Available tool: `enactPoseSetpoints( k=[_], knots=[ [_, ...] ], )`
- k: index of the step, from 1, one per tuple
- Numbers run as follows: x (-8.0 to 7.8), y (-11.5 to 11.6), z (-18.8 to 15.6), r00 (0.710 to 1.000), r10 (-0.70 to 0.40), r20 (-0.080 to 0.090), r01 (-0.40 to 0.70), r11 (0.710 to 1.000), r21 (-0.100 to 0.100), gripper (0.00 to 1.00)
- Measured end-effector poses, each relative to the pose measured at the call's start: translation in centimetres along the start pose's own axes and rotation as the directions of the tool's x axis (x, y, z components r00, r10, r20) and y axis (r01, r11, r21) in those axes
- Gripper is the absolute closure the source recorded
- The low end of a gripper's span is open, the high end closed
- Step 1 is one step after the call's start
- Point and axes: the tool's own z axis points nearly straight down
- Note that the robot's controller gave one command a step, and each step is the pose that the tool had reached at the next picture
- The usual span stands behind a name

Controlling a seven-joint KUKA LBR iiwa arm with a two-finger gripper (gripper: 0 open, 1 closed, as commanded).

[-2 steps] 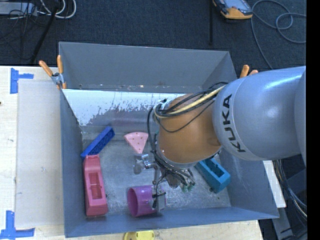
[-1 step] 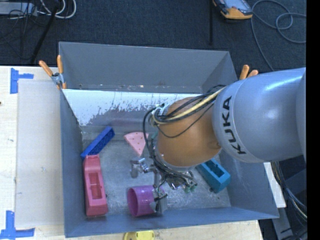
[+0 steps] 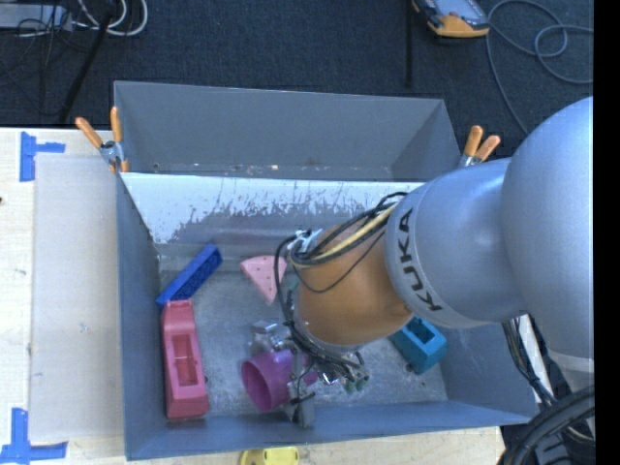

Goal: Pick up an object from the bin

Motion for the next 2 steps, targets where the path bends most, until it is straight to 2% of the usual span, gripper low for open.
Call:
enactPoseSetpoints(
  k=[1,2],
  knots=[
    [-0.53,-0.81,1.72,1.0,-0.009,0.012,0.009,1.0,0.001,1.0],
    [-0.53,-0.81,1.72,1.0,-0.008,0.012,0.008,1.0,0.001,1.0]
  ],
)
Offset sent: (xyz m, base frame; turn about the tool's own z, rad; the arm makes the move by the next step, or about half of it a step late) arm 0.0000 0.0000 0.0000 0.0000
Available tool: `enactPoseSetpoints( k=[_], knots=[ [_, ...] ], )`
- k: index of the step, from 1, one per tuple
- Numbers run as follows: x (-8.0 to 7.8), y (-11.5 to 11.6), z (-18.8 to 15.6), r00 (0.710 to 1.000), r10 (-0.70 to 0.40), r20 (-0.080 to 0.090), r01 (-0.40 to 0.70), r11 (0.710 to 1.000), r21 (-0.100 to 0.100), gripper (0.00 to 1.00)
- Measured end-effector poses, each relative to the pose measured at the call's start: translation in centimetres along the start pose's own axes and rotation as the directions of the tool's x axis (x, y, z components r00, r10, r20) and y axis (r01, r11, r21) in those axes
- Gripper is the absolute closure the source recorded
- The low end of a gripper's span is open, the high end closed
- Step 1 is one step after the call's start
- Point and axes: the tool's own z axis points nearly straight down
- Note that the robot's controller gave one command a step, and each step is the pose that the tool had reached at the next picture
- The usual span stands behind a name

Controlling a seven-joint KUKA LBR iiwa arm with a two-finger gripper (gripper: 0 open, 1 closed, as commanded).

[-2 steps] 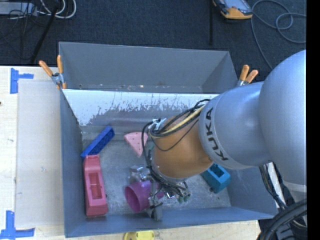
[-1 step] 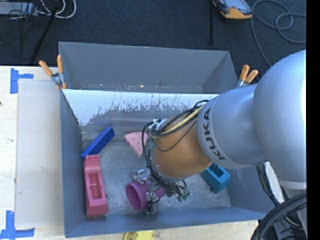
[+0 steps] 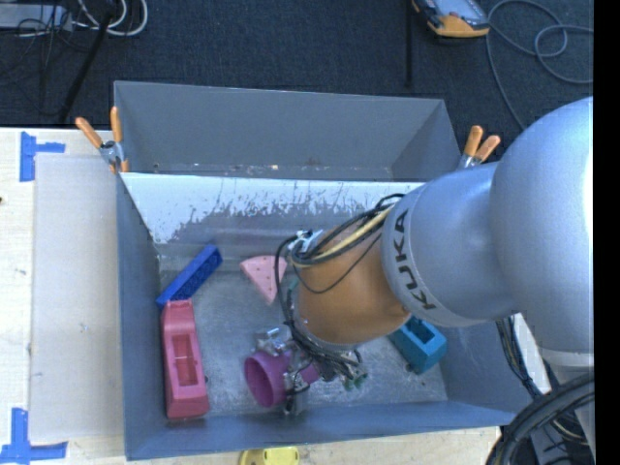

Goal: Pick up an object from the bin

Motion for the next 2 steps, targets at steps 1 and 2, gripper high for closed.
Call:
enactPoseSetpoints(
  k=[1,2],
  knots=[
    [0.0,-0.01,-0.06,1.0,0.001,-0.001,-0.001,1.0,0.0,1.0],
    [0.15,0.01,-0.69,1.0,0.001,-0.011,-0.001,1.0,-0.001,1.0]
  ],
)
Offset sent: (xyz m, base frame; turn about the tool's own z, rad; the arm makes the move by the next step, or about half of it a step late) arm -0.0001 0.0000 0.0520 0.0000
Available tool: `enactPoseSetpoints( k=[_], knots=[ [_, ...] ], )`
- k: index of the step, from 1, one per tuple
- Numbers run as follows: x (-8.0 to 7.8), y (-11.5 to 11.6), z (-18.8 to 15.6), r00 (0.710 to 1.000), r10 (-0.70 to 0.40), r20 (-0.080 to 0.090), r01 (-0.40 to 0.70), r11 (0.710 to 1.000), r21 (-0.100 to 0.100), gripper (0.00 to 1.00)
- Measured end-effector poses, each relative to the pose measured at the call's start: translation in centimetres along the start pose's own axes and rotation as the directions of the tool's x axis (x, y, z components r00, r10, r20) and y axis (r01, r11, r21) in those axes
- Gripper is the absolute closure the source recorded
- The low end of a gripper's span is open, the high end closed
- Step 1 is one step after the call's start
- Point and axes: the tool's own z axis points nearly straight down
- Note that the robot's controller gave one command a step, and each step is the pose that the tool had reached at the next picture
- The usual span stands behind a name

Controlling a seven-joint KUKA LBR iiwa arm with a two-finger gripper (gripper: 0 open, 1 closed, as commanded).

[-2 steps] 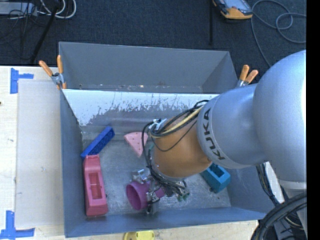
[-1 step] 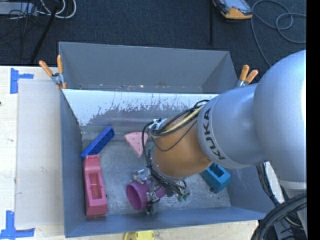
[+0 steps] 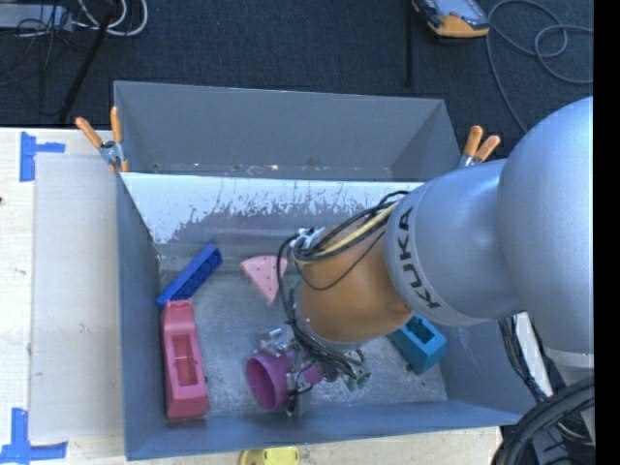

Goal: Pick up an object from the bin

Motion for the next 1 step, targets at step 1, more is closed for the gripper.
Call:
enactPoseSetpoints(
  k=[1],
  knots=[
    [0.18,0.09,-1.72,1.0,0.0,-0.009,0.0,1.0,-0.001,1.0]
  ],
)
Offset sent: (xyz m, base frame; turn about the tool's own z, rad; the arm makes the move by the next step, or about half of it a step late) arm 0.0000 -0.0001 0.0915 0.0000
